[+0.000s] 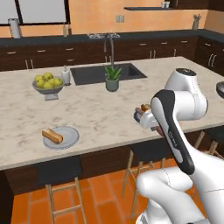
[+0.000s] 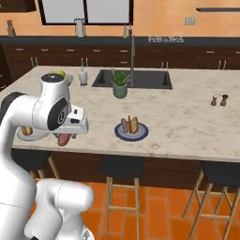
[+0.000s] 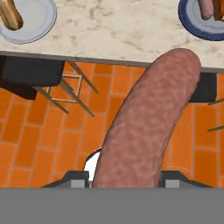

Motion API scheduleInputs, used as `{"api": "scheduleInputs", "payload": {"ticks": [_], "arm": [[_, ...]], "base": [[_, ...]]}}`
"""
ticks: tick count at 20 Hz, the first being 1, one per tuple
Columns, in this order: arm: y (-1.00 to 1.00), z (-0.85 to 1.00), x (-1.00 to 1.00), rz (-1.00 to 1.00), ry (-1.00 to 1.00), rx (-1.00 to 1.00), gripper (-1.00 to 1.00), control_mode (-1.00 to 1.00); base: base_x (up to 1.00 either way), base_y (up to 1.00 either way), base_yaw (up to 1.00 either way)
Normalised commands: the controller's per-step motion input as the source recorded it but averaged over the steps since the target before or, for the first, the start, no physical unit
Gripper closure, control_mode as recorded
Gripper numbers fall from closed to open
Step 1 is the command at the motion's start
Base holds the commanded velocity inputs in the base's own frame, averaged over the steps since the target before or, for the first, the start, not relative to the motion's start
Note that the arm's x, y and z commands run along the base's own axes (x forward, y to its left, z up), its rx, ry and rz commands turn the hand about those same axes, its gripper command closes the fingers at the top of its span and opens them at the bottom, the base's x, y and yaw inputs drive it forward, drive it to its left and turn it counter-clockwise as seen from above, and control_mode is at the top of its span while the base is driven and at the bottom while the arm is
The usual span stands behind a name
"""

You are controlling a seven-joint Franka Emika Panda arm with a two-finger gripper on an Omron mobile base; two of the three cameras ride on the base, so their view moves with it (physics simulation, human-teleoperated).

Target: Place one bun and one sausage from the bowl on each plate.

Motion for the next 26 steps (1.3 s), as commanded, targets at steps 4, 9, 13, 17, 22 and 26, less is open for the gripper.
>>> {"api": "scheduleInputs", "payload": {"ticks": [4,9,13,17,22,26], "arm": [[0.0,0.0,0.0,0.0,0.0,0.0,1.0,1.0],[0.0,0.0,0.0,0.0,0.0,0.0,1.0,1.0],[0.0,0.0,0.0,0.0,0.0,0.0,1.0,1.0],[0.0,0.0,0.0,0.0,0.0,0.0,1.0,1.0],[0.31,-0.25,0.57,0.06,0.1,0.0,1.0,-1.0],[0.53,-0.75,1.0,0.08,0.2,0.0,1.0,-1.0]], "base": [[0.14,0.83,0.32],[0.39,0.35,0.25],[0.74,0.32,0.11],[0.78,0.41,0.08],[0.14,0.08,0.01],[0.0,0.0,0.0]]}}
